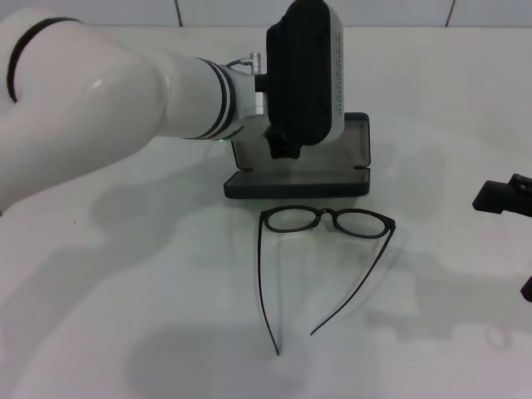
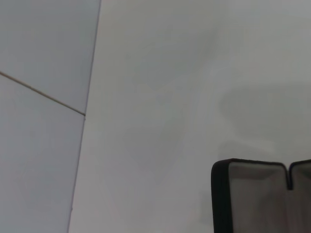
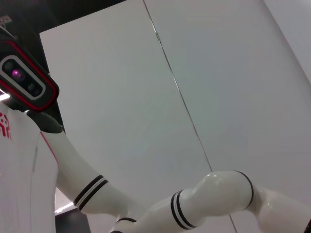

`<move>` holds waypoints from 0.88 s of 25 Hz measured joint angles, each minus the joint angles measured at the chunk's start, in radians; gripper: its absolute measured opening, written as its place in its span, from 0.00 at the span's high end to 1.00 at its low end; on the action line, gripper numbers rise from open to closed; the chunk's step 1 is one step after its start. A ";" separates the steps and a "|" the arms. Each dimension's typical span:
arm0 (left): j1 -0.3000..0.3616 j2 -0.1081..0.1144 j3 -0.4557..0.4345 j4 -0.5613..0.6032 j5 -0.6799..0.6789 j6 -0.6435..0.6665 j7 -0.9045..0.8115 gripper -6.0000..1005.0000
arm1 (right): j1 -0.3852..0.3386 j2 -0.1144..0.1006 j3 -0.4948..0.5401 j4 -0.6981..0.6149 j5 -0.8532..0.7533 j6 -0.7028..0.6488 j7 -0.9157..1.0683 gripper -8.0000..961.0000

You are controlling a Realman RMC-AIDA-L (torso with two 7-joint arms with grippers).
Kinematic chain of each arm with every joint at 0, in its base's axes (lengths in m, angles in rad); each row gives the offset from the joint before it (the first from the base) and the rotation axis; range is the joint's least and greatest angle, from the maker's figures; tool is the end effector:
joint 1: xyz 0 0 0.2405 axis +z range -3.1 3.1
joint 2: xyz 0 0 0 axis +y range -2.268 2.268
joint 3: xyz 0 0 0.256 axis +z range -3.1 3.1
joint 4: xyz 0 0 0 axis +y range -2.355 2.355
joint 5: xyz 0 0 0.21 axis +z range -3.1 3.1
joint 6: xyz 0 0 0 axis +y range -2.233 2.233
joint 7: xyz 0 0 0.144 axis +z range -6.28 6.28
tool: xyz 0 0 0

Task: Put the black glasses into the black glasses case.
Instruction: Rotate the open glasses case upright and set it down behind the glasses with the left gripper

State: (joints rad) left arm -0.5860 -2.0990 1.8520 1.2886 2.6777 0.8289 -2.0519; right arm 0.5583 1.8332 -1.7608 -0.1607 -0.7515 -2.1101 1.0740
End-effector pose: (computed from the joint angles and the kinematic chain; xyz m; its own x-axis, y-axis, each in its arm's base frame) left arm -0.1255 0.3773 -0.0814 0.8965 -0.2176 -0.3860 -0.3917 -0.7964 -0.4608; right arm 0.2358 0.2569 0.0428 0.4889 -0.2807 -0.8259 -0.0975 -0.9585 0.2680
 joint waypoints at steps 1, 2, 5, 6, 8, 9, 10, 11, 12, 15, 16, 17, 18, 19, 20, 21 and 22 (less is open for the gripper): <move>0.000 0.000 0.000 0.000 0.000 -0.005 -0.009 0.86 | 0.000 0.000 0.000 0.000 0.001 0.000 -0.001 0.10; 0.000 0.000 0.000 0.000 0.000 -0.010 -0.017 0.86 | 0.000 0.000 0.000 0.001 0.001 0.001 -0.001 0.10; 0.003 0.001 0.001 -0.001 0.006 -0.034 -0.031 0.87 | -0.006 0.000 0.001 0.001 0.003 0.001 -0.002 0.10; 0.007 0.000 0.003 -0.001 0.016 -0.049 -0.039 0.88 | -0.009 -0.001 0.005 0.001 0.004 0.002 -0.002 0.10; 0.013 -0.001 0.012 -0.003 0.044 -0.077 -0.063 0.90 | -0.014 -0.001 0.016 0.001 0.003 0.002 -0.002 0.10; 0.014 -0.001 0.019 -0.006 0.060 -0.087 -0.078 0.90 | -0.016 -0.001 0.020 0.001 0.002 0.002 -0.002 0.10; 0.014 -0.002 0.029 -0.012 0.079 -0.097 -0.097 0.91 | -0.019 0.000 0.023 0.001 0.001 0.002 -0.002 0.10; 0.012 -0.002 0.036 -0.018 0.090 -0.101 -0.110 0.91 | -0.021 0.000 0.023 0.001 0.001 0.002 -0.002 0.10; 0.010 -0.001 0.040 -0.022 0.096 -0.103 -0.119 0.92 | -0.022 0.000 0.024 0.001 0.001 0.002 -0.002 0.10; 0.010 -0.001 0.041 -0.027 0.095 -0.103 -0.128 0.91 | -0.023 0.001 0.024 0.001 0.001 0.002 -0.002 0.10; 0.011 -0.001 0.039 -0.026 0.094 -0.103 -0.132 0.90 | -0.023 0.001 0.024 0.001 0.001 0.002 -0.002 0.10; 0.012 -0.001 0.040 -0.025 0.094 -0.100 -0.139 0.88 | -0.023 0.001 0.024 0.001 0.000 0.001 -0.002 0.10; 0.013 0.000 0.041 -0.023 0.093 -0.098 -0.145 0.87 | -0.024 0.001 0.024 0.001 0.000 0.001 -0.002 0.10; 0.013 0.000 0.042 -0.020 0.089 -0.090 -0.150 0.86 | -0.024 0.002 0.024 0.001 -0.001 0.001 -0.002 0.10; 0.012 0.001 0.041 -0.019 0.082 -0.083 -0.153 0.85 | -0.024 0.002 0.024 0.001 -0.001 0.001 -0.003 0.10; 0.012 0.001 0.040 -0.019 0.077 -0.081 -0.153 0.83 | -0.025 0.002 0.025 0.001 -0.001 0.002 -0.003 0.10; 0.011 0.002 0.036 -0.019 0.064 -0.074 -0.153 0.81 | -0.025 0.002 0.025 0.001 -0.002 0.002 -0.003 0.10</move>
State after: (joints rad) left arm -0.5752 -2.0973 1.8884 1.2701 2.7413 0.7549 -2.2048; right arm 0.5337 1.8347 -1.7363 -0.1595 -0.7534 -2.1083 1.0711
